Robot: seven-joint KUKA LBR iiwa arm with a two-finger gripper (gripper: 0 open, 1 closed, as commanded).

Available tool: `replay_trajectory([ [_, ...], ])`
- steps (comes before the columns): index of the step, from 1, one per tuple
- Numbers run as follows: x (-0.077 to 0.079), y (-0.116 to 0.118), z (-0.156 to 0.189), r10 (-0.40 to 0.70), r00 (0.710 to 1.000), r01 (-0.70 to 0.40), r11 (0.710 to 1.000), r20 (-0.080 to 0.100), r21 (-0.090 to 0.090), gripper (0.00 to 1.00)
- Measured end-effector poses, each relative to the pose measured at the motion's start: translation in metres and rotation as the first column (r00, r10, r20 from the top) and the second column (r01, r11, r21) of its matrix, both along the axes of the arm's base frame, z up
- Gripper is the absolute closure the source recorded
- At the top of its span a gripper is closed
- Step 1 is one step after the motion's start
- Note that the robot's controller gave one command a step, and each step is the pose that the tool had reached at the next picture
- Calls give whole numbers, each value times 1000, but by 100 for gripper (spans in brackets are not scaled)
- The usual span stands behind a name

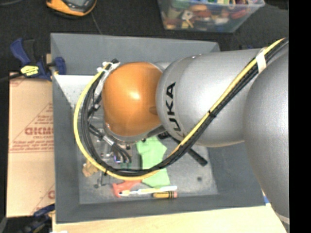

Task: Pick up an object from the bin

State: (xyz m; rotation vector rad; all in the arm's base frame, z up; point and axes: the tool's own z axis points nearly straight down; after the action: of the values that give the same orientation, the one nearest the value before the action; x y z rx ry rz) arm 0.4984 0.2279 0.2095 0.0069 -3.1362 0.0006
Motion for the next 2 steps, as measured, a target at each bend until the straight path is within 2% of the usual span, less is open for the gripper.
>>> replay_trajectory([
  [1,2,-1,4,-5,1000,5,1000,7,2,0],
  [2,21,9,-122,15,1000,-15,1000,11,5,0],
])
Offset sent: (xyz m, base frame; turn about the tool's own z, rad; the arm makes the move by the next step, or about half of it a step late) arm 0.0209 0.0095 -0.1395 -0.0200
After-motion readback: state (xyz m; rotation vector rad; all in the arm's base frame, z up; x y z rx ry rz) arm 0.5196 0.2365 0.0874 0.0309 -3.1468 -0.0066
